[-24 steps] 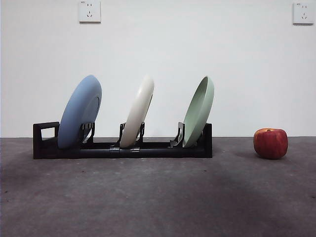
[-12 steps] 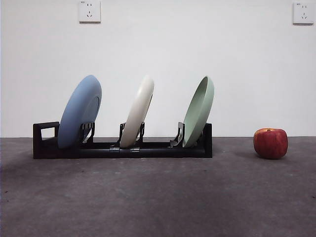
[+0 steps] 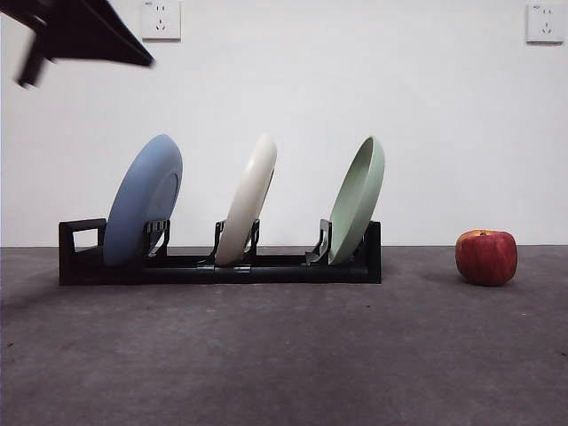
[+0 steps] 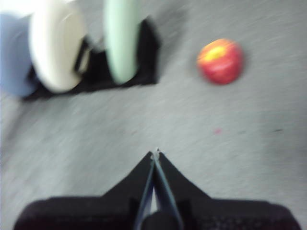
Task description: Take the yellow plate from the plate rack,put the plate on the table,take the apple from the table,put the apple in the plate
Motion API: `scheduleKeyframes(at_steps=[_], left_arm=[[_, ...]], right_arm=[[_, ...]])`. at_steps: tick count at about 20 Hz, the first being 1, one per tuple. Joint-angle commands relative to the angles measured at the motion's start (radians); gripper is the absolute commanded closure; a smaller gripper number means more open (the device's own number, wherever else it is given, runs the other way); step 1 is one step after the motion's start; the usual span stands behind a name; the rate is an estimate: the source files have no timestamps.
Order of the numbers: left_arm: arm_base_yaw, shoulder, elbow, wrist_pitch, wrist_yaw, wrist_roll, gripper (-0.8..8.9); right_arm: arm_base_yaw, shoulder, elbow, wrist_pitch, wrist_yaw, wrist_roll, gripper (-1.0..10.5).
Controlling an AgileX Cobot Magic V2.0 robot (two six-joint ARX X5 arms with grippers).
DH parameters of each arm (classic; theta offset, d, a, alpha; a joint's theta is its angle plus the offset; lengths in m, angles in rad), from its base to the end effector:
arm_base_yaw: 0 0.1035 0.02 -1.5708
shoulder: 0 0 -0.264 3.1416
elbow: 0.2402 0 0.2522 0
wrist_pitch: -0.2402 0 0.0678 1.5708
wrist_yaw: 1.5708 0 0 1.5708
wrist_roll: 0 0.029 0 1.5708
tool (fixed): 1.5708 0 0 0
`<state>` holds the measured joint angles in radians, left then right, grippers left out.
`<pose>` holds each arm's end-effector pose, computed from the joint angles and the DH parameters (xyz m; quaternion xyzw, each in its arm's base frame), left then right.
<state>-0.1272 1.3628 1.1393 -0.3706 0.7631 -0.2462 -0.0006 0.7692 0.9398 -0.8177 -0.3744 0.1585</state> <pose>0.2863 -0.0568 0.3163 -0.1968 0.3265 -0.3745 0.8453 0.1372 0.0105 0.3307 0.1328 0.3253 0.1509 0.9240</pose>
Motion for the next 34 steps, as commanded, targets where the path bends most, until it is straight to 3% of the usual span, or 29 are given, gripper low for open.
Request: scheduleKeyframes(at_steps=[1, 5, 8, 9, 12, 14, 17, 24, 27, 28, 31, 34], left_arm=[[-0.032, 0.144, 0.142, -0.075, -0.001, 0.108, 8.17], [-0.096, 0.336, 0.397, -0.222, -0.055, 0.171, 8.13], [-0.136, 0.433, 0.554, -0.292, -0.058, 0.163, 7.84], [-0.146, 0.458, 0.598, -0.315, -0.066, 0.157, 7.02], [-0.179, 0.489, 0.659, -0.32, -0.158, 0.145, 3.31], [-0.199, 0.489, 0.66, -0.316, -0.188, 0.155, 2.09], [-0.222, 0.497, 0.66, -0.31, -0.262, 0.186, 2.07], [-0.253, 0.611, 0.66, -0.236, -0.271, 0.2, 2.17], [-0.254, 0.642, 0.66, -0.205, -0.319, 0.235, 2.22], [-0.253, 0.646, 0.66, -0.201, -0.33, 0.248, 2.47], [-0.253, 0.646, 0.66, -0.204, -0.345, 0.277, 4.72], [-0.253, 0.646, 0.66, -0.208, -0.344, 0.286, 6.17]], right_arm=[[0.0, 0.012, 0.008, -0.002, -0.045, -0.031, 9.5], [0.0, 0.014, 0.011, -0.02, -0.08, -0.032, 9.5], [0.0, 0.014, 0.011, -0.024, -0.08, -0.032, 9.5], [0.0, 0.014, 0.011, -0.028, -0.08, -0.032, 9.5], [0.0, 0.014, 0.011, -0.05, -0.083, -0.032, 9.5], [0.0, 0.014, 0.011, -0.068, -0.083, -0.032, 9.5], [0.0, 0.014, 0.011, -0.077, -0.084, -0.032, 9.5], [0.0, 0.014, 0.011, -0.144, -0.083, -0.039, 9.5], [0.0, 0.014, 0.011, -0.156, -0.083, -0.05, 9.5], [0.0, 0.014, 0.011, -0.155, -0.083, -0.05, 9.5], [0.0, 0.014, 0.011, -0.156, -0.082, -0.05, 9.5], [0.0, 0.014, 0.011, -0.155, -0.082, -0.05, 9.5]])
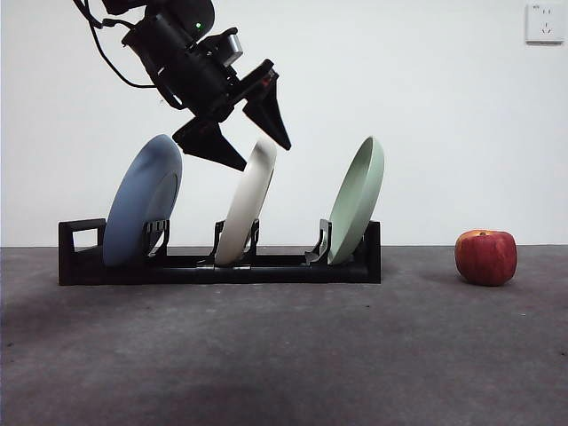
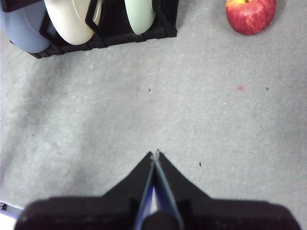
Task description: Take the yellow plate from the plate rack,put the plate on the table,take the apple from the table,put the apple in the plate
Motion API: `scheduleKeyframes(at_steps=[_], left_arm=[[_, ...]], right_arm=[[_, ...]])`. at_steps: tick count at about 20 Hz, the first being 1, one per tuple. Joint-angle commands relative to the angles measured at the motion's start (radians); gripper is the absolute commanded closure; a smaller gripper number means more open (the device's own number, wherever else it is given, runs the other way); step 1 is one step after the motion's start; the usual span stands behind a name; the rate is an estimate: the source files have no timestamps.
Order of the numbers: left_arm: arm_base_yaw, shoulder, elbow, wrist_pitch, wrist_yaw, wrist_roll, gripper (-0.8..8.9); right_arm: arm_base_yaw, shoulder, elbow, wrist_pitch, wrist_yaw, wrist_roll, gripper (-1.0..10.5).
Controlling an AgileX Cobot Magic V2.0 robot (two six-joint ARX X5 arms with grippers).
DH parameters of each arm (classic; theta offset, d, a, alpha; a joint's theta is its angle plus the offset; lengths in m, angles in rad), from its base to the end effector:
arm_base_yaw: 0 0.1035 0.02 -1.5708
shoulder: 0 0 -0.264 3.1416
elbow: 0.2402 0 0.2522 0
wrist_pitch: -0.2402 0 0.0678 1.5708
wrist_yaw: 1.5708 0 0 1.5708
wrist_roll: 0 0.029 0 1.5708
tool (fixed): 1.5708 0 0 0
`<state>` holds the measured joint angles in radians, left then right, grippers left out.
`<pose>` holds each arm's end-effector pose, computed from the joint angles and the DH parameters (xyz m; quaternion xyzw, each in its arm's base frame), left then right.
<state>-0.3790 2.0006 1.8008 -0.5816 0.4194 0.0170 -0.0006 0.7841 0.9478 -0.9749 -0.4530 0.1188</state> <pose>0.4127 -0.1771 0.2873 -0.0005 0.3777 -0.3626 0.8520 0.1296 0.0126 0.3210 0.1417 0.3960 0.1829 0.8886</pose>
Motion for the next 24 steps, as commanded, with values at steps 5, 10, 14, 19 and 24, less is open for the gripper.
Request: scheduleKeyframes(at_steps=[5, 10, 14, 19, 24], left_arm=[[-0.002, 0.008, -0.002, 0.006, 0.003, 0.031, 7.65], [0.005, 0.008, -0.002, 0.005, 0.003, 0.032, 8.23], [0.006, 0.005, 0.0, 0.003, 0.006, 0.027, 8.23], [0.024, -0.049, 0.002, 0.027, 0.006, 0.011, 8.22], [0.042, -0.166, 0.002, 0.06, 0.006, 0.001, 8.22]], right_arm=[[0.0, 0.0, 0.003, 0.002, 0.0, -0.011, 9.5], [0.0, 0.006, 0.003, 0.003, 0.001, -0.011, 9.5], [0.0, 0.018, 0.003, 0.008, 0.015, -0.014, 9.5], [0.0, 0.038, 0.003, 0.01, 0.015, -0.018, 9.5], [0.0, 0.059, 0.003, 0.01, 0.015, -0.019, 9.5]])
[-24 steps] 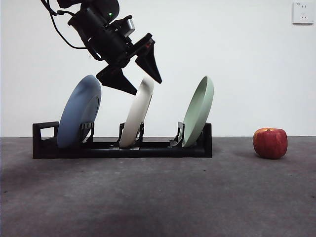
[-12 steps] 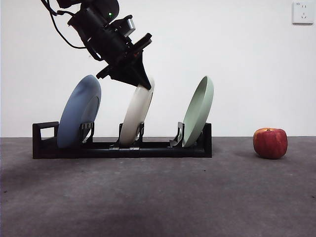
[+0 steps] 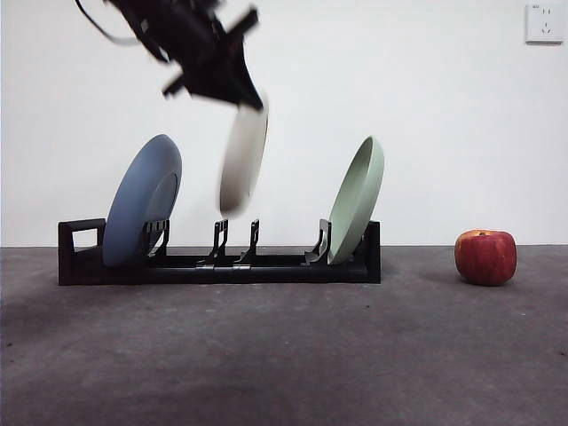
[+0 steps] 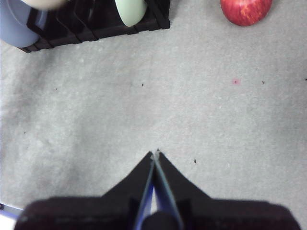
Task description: Take the yellow plate from the plate rack,put the plate on the table,take the apple from the table,put the apple in the plate
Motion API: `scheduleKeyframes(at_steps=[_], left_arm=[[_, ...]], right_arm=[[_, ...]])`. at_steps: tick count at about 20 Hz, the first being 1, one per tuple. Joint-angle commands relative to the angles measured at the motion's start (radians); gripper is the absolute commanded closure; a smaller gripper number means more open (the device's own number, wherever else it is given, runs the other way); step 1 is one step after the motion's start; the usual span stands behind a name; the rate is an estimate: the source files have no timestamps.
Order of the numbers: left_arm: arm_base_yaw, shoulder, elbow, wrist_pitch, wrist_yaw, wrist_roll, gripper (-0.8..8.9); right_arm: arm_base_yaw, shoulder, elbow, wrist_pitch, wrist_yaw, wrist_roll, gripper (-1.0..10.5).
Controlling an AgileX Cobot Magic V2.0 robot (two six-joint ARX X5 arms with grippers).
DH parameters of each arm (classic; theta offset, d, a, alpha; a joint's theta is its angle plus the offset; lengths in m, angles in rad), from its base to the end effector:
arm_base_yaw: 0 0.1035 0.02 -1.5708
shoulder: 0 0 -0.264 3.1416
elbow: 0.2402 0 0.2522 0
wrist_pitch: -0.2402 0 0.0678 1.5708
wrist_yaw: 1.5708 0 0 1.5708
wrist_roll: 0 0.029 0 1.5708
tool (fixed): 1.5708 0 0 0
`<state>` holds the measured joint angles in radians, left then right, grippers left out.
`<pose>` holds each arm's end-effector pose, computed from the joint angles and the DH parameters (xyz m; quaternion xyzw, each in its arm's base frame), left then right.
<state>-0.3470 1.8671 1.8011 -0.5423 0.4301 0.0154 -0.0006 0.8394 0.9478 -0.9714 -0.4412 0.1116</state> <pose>0.3934 -0.1551 0.3459 -0.0056 0.2964 -0.3638 0.8831 0.1418 0.0123 0.3147 0.1409 0.4185 0.1754 0.8799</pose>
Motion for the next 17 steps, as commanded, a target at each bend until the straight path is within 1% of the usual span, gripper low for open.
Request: scheduleKeyframes(at_steps=[1, 3, 6, 7, 9, 10, 14, 15, 17], left_arm=[[0.01, -0.058, 0.002, 0.027, -0.005, -0.004, 8.22], [0.01, -0.117, 0.002, 0.034, 0.017, -0.016, 8.22], [0.0, -0.21, 0.002, 0.008, 0.169, -0.049, 8.22], [-0.012, -0.239, 0.002, -0.017, 0.203, -0.048, 8.22], [-0.05, -0.286, 0.002, -0.074, 0.206, -0.034, 8.22], [-0.074, -0.306, 0.002, -0.116, 0.205, -0.013, 8.22], [-0.196, -0.338, 0.002, -0.307, 0.188, 0.127, 8.22], [-0.241, -0.336, 0.001, -0.349, 0.168, 0.164, 8.22], [-0.33, -0.328, 0.0, -0.426, 0.125, 0.211, 8.22]], right_arm=[[0.0, 0.008, 0.003, 0.009, 0.003, -0.011, 9.5], [0.0, 0.01, 0.003, 0.011, 0.003, -0.011, 9.5], [0.0, 0.01, 0.003, 0.026, 0.003, -0.011, 9.5], [0.0, 0.01, 0.003, 0.031, 0.003, -0.011, 9.5], [0.0, 0.01, 0.003, 0.032, 0.003, -0.011, 9.5], [0.0, 0.01, 0.003, 0.033, 0.003, -0.011, 9.5], [0.0, 0.01, 0.003, 0.034, 0.003, -0.011, 9.5], [0.0, 0.01, 0.003, 0.036, 0.003, -0.01, 9.5], [0.0, 0.01, 0.003, 0.035, 0.003, -0.01, 9.5]])
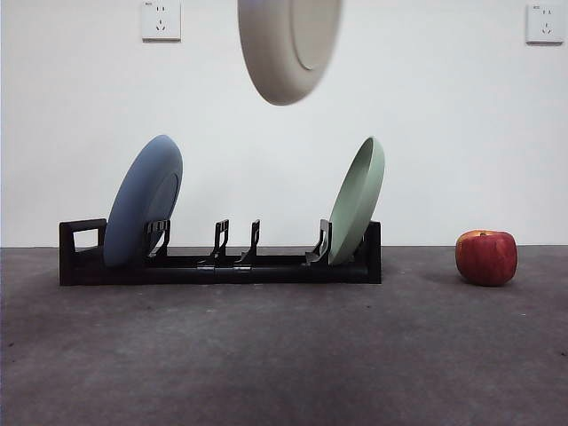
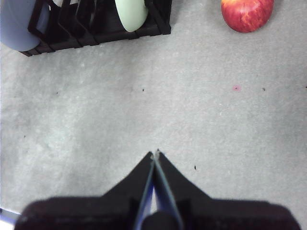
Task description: Take the yellow plate from the plate rack,put the plate on the table,take the apple from the table,put the apple in the plate
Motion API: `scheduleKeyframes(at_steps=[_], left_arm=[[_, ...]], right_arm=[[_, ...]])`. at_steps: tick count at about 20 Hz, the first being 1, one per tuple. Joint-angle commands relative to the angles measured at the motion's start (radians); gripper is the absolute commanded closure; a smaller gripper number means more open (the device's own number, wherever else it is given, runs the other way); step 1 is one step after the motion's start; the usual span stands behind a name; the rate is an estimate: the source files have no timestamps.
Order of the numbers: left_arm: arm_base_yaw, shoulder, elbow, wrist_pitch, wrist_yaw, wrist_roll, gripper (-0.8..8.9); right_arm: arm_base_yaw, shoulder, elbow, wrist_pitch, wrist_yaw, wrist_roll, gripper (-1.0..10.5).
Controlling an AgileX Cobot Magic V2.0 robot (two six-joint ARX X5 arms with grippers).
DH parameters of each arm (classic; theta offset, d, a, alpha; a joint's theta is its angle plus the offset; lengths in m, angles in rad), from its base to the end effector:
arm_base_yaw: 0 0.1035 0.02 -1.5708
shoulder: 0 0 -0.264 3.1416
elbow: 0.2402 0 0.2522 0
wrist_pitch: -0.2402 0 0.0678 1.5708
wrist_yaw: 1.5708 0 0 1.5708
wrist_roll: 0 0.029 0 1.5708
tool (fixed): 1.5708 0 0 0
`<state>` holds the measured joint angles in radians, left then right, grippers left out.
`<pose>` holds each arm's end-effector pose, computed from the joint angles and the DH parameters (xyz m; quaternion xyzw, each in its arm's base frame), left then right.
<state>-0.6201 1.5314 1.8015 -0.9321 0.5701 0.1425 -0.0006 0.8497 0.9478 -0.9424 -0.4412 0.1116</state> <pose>0.2370 -0.1885 0.4338 0.0639 0.2863 -0.5519 0.7806 0.1461 0.0123 0.3152 0.1393 0.4103 0.1767 0.8838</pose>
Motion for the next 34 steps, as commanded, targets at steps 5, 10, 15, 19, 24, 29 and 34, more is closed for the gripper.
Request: scheduleKeyframes(at_steps=[5, 10, 15, 19, 24, 29, 34], left_arm=[[-0.247, 0.009, -0.041, -0.137, -0.143, 0.167, 8.22], [-0.429, 0.009, -0.242, -0.011, -0.471, 0.177, 8.22], [-0.544, 0.071, -0.385, 0.137, -0.734, 0.222, 8.22], [-0.584, 0.226, -0.385, 0.146, -0.86, 0.224, 8.22], [-0.594, 0.371, -0.385, 0.16, -0.989, 0.236, 8.22], [-0.597, 0.383, -0.385, 0.237, -0.993, 0.247, 8.23], [-0.593, 0.402, -0.385, 0.285, -0.986, 0.312, 8.23]], right_arm=[[0.0, -0.001, 0.003, 0.0, 0.003, -0.011, 9.5], [0.0, -0.001, 0.003, 0.003, 0.036, -0.011, 9.5], [0.0, -0.001, 0.003, 0.022, 0.1, -0.007, 9.5], [0.0, -0.001, 0.003, 0.047, 0.103, 0.001, 9.5], [0.0, -0.001, 0.003, 0.056, 0.103, 0.001, 9.5], [0.0, -0.001, 0.003, 0.071, 0.103, 0.001, 9.5], [0.0, -0.001, 0.003, 0.077, 0.102, 0.002, 9.5]])
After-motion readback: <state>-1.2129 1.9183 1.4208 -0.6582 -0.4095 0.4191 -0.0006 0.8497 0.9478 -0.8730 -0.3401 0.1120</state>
